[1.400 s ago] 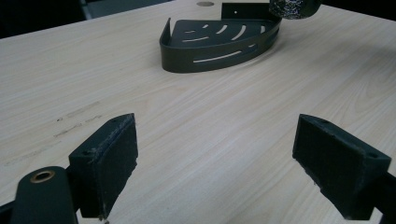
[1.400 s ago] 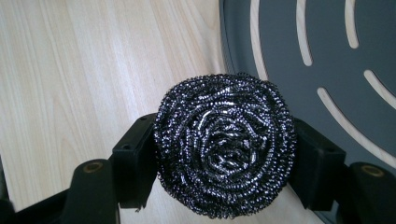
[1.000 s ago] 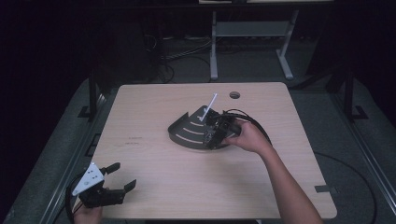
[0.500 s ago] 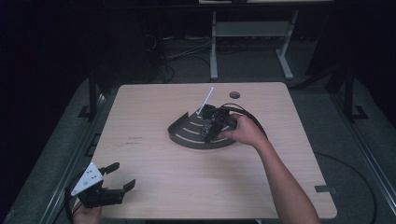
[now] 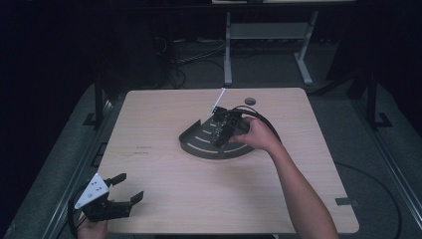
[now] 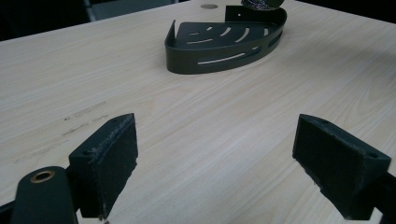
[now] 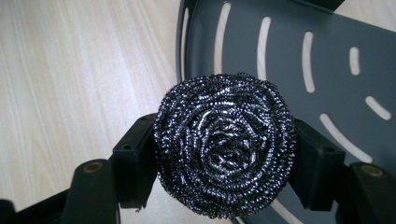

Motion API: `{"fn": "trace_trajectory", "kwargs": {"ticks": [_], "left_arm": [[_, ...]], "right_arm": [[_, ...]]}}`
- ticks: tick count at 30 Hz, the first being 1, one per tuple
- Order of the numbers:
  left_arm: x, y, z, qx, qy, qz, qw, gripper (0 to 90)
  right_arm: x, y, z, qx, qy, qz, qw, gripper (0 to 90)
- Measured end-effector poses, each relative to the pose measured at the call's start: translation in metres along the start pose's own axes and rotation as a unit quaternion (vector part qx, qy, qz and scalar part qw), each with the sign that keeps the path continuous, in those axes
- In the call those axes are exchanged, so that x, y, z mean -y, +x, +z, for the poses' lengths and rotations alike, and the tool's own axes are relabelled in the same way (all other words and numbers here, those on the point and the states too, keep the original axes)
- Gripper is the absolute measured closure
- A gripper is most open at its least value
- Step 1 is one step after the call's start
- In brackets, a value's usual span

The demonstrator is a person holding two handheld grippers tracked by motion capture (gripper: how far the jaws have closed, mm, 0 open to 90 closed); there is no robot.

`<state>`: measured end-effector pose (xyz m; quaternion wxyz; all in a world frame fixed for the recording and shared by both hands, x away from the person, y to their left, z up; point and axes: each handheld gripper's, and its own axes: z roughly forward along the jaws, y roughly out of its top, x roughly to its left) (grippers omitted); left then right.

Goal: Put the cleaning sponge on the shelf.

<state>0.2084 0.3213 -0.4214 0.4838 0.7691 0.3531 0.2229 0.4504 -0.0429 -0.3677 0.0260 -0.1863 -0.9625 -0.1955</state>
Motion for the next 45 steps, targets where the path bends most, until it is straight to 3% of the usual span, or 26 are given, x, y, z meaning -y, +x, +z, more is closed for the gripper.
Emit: {"fn": "trace_trajectory", "kwargs": {"ticks": [11,23,45], "left_arm": [[0.0,0.0,0.001,0.0,0.002,0.002,1.0,13.3],[0.0,0.0,0.0,0.001,0.002,0.0,1.0,13.3],[0.0,0.0,0.001,0.002,0.002,0.002,1.0,13.3]], "right_arm": [[0.002,-0.012,0.004,-0.005,0.003,0.016,0.9999,33.0],[-0.019,-0.018,0.005,-0.002,0.008,0.007,0.9999,33.0],[-0.02,-0.039,0.039,0.007,0.028,0.031,0.9991,32.9]]}}
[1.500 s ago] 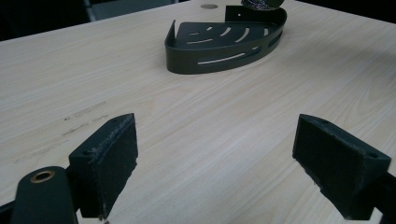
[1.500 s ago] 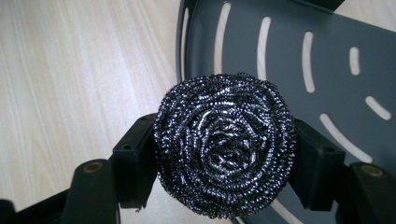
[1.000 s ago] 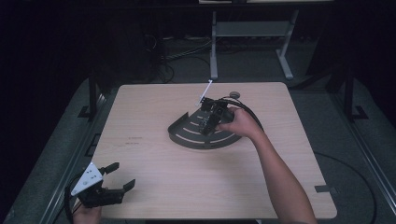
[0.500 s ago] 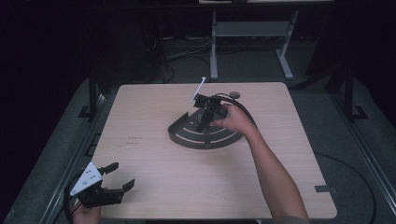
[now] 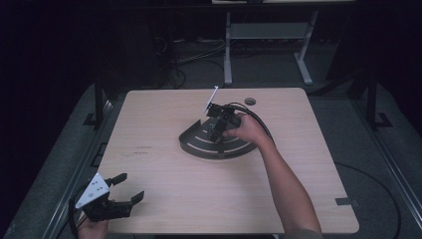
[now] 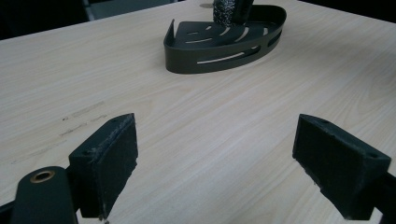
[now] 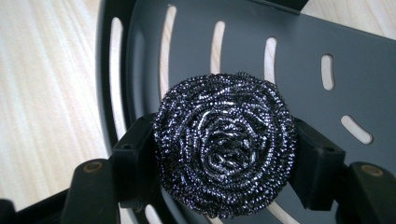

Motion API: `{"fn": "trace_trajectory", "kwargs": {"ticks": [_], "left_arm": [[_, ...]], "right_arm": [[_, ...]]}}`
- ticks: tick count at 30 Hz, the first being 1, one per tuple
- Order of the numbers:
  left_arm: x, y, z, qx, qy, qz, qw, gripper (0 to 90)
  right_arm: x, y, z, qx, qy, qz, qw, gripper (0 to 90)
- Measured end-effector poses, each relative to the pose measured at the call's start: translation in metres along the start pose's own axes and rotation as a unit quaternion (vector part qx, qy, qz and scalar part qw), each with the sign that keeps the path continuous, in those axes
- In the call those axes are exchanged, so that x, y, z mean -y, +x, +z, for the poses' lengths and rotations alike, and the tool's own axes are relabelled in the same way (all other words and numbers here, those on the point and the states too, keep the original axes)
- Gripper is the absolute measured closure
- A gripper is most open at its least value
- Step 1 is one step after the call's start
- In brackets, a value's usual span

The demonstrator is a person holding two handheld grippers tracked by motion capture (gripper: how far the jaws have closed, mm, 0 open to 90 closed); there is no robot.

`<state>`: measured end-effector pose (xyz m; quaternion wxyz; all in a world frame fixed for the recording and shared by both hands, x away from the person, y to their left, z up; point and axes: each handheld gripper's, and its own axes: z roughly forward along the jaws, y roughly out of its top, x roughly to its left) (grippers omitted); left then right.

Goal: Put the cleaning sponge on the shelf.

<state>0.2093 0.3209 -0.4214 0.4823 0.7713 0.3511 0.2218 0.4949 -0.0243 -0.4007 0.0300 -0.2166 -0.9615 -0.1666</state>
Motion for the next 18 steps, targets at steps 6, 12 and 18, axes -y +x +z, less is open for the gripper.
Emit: {"fn": "trace_trajectory", "kwargs": {"ticks": [6,12,18], "left_arm": [[0.0,0.0,0.0,0.0,-0.002,-0.001,1.0,13.3],[0.0,0.0,0.0,0.001,-0.002,-0.001,1.0,13.3],[0.0,0.0,0.001,0.002,0.0,-0.001,1.0,13.3]], "right_arm": [[0.001,-0.004,0.004,0.003,-0.001,0.006,1.0,32.9],[0.007,-0.009,0.008,0.007,-0.013,0.012,0.9998,32.8],[0.011,-0.012,0.015,0.007,-0.002,0.016,0.9998,32.7]]}}
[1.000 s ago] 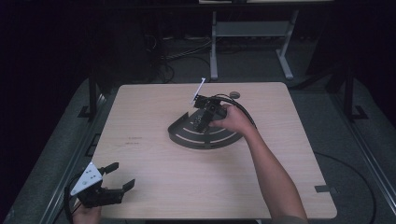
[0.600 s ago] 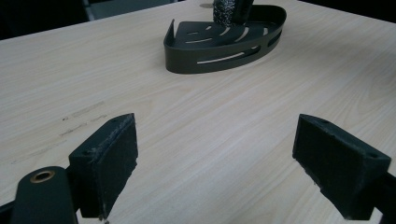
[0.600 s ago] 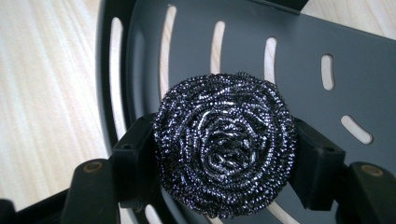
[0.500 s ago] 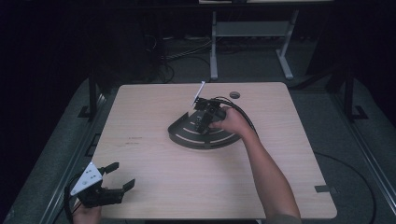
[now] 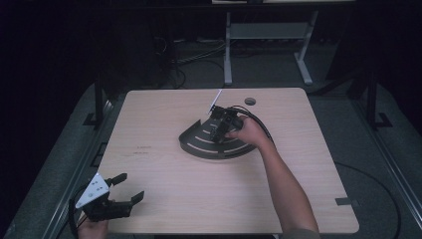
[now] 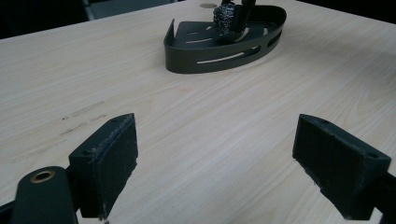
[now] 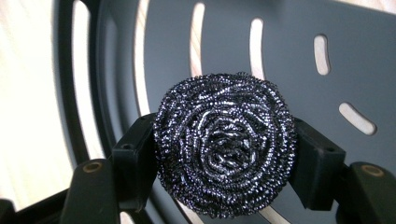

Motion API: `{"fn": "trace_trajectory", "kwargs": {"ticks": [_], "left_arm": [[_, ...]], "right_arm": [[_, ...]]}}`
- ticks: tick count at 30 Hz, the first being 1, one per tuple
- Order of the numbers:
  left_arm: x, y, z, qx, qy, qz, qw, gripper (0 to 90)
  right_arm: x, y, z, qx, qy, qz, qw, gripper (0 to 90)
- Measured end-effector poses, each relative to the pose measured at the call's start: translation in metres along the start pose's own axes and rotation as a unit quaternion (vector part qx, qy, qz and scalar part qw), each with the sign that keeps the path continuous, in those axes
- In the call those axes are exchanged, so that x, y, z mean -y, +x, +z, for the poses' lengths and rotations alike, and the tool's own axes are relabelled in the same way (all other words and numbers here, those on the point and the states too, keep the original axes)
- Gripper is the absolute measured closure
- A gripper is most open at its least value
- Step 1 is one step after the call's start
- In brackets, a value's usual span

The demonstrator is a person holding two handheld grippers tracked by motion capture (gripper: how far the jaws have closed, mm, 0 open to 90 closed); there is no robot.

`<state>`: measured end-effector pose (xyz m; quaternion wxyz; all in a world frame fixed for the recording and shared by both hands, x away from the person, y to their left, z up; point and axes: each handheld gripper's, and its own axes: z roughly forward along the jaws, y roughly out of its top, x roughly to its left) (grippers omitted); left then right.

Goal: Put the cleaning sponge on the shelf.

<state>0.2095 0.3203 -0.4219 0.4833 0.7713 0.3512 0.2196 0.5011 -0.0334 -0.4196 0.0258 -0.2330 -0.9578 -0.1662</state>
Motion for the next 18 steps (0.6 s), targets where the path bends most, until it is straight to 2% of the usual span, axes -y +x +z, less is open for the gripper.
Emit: {"fn": "trace_trajectory", "kwargs": {"ticks": [4,18], "left_arm": [[0.0,0.001,-0.001,-0.001,0.0,-0.002,1.0,13.3],[0.001,0.002,-0.003,-0.003,-0.002,-0.004,1.0,13.3]], "right_arm": [[-0.001,-0.002,0.004,-0.007,0.003,0.006,1.0,32.7],[-0.006,-0.001,0.017,-0.003,0.004,0.008,1.0,32.6]]}}
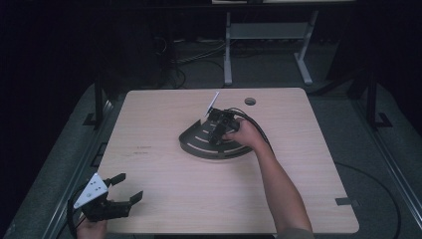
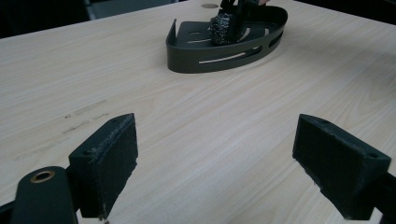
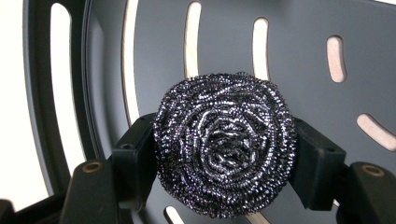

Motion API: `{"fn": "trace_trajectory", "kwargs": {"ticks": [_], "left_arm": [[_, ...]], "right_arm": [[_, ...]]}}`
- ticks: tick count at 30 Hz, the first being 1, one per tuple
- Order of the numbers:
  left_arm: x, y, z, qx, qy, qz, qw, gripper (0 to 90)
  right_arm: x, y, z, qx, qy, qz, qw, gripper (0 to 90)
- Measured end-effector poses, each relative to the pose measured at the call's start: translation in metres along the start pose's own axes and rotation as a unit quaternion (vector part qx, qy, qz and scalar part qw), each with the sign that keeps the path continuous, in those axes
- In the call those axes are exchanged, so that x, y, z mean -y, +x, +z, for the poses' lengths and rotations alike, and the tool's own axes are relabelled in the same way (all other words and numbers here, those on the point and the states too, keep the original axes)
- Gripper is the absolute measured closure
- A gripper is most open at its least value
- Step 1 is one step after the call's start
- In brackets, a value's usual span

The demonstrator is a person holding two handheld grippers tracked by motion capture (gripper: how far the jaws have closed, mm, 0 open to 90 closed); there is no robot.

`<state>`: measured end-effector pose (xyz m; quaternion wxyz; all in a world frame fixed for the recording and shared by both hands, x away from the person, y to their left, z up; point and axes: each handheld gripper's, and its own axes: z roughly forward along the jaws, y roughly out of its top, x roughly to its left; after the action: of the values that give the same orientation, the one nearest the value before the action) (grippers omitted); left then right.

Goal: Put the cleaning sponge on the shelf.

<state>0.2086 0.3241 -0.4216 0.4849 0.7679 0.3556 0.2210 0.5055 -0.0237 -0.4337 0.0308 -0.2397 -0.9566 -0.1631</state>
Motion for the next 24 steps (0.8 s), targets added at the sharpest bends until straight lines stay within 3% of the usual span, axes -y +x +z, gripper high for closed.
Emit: {"fn": "trace_trajectory", "kwargs": {"ticks": [24], "left_arm": [[-0.0004,0.0001,-0.0005,0.001,0.0,0.0,1.0,13.3]], "right_arm": [[0.0024,-0.0029,0.0052,-0.001,0.006,0.007,1.0,30.4]]}}
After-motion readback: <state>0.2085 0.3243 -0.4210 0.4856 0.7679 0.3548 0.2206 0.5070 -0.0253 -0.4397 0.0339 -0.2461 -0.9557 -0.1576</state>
